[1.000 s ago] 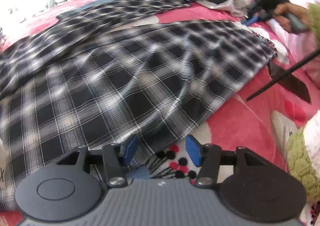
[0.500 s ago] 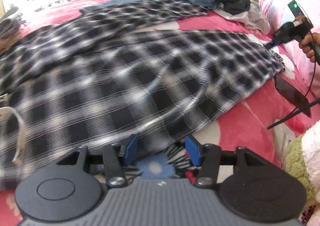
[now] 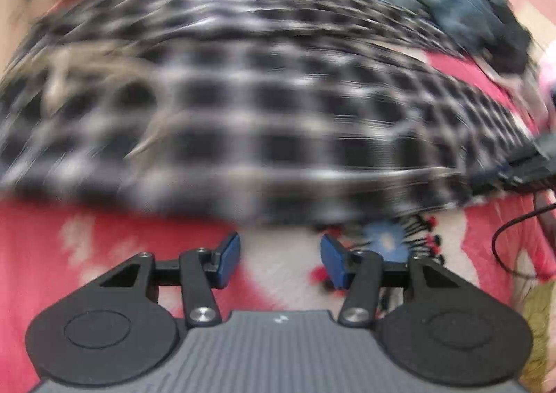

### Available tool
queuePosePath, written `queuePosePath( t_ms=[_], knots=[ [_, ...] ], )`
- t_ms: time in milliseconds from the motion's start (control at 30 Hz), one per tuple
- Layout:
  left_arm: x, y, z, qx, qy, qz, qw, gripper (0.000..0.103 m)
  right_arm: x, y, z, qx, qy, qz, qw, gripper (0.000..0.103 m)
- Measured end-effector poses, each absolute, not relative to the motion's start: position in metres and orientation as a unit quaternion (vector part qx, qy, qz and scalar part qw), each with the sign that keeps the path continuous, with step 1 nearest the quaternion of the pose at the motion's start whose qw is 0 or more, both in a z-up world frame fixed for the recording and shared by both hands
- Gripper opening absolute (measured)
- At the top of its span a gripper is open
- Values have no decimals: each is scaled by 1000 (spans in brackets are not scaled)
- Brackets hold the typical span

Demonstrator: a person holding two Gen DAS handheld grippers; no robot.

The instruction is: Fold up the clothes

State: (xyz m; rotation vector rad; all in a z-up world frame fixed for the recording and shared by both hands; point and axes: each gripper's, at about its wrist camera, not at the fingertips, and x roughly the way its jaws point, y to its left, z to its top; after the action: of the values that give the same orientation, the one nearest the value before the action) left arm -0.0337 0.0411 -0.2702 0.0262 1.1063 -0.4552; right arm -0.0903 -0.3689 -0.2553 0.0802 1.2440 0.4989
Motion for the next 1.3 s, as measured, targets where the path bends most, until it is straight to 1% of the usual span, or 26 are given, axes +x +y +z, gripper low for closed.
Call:
queuePosePath(
  t_ms=[67, 133, 233, 367, 500, 600, 700, 800, 933, 1033, 1133, 1200, 1300],
  knots=[
    [-33, 65, -267, -14, 519, -185, 834, 53, -88, -384, -246, 48, 601, 193, 774, 12],
    [-26, 82, -266, -37, 512, -159, 843, 53, -86, -373, -231, 8, 595, 187, 782, 15],
    [-13, 102, -264, -71, 496, -123, 856, 53, -67, -325, -212, -25, 552, 255, 793, 15],
    [2, 121, -261, -108, 479, -89, 867, 53, -44, -232, -210, -70, 485, 371, 789, 15],
    [6, 137, -262, -128, 474, -68, 869, 53, -50, -189, -243, -101, 529, 402, 741, 15],
    [6, 143, -263, -122, 466, -69, 874, 53, -81, -178, -237, -132, 540, 438, 707, 15],
    [7, 148, -264, -113, 455, -65, 881, 53, -82, -171, -218, -139, 515, 435, 726, 15],
    [14, 154, -266, -129, 449, -59, 882, 53, -64, -165, -219, -139, 499, 411, 750, 15],
    [15, 164, -261, -138, 439, -54, 886, 53, -77, -153, -238, -127, 540, 432, 712, 15],
    [14, 174, -258, -133, 432, -50, 891, 53, -85, -142, -220, -146, 515, 464, 706, 14],
    [16, 179, -258, -129, 429, -42, 893, 53, -61, -145, -215, -144, 491, 426, 746, 15],
    [18, 181, -258, -129, 427, -38, 894, 53, -47, -149, -227, -109, 515, 415, 742, 14],
    [20, 182, -257, -125, 422, -41, 897, 53, -72, -130, -236, -124, 528, 460, 703, 15]
  ],
)
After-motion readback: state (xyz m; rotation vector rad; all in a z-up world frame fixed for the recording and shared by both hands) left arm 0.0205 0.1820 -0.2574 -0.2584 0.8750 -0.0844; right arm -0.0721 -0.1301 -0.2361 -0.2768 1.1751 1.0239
